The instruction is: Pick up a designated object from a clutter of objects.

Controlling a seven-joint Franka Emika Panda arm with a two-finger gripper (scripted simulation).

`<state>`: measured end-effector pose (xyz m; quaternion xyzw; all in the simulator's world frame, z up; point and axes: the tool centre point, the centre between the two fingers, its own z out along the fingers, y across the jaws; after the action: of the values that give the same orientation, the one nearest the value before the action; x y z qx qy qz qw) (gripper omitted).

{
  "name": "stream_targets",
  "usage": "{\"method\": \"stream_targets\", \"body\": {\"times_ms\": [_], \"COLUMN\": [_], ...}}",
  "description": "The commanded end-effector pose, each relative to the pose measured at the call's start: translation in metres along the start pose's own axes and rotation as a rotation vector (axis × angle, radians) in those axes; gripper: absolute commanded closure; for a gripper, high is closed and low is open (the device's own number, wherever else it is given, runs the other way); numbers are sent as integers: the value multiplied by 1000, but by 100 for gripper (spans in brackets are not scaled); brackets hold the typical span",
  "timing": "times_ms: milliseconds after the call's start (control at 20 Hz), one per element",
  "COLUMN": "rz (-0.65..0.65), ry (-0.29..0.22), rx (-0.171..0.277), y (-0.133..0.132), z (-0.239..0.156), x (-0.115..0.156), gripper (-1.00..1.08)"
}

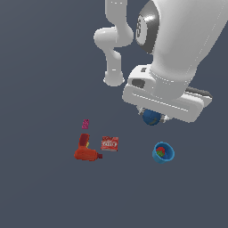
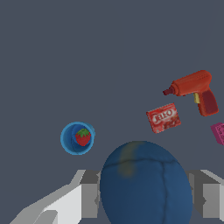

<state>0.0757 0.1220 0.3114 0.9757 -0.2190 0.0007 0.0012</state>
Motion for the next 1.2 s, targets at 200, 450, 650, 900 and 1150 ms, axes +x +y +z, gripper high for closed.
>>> {"method": "stream_targets", "body": {"times_ms": [200, 450, 650, 900, 1150], "rz": [1, 1, 0, 0, 0], "ry": [-1, -1, -1, -1, -1], "rx": [1, 1, 2, 2, 2], "y": [-36, -60, -76, -93, -108], "z": [-37, -60, -76, -94, -108], "x": [0, 0, 1, 1, 2], "gripper": [108, 108, 108, 108, 108]}}
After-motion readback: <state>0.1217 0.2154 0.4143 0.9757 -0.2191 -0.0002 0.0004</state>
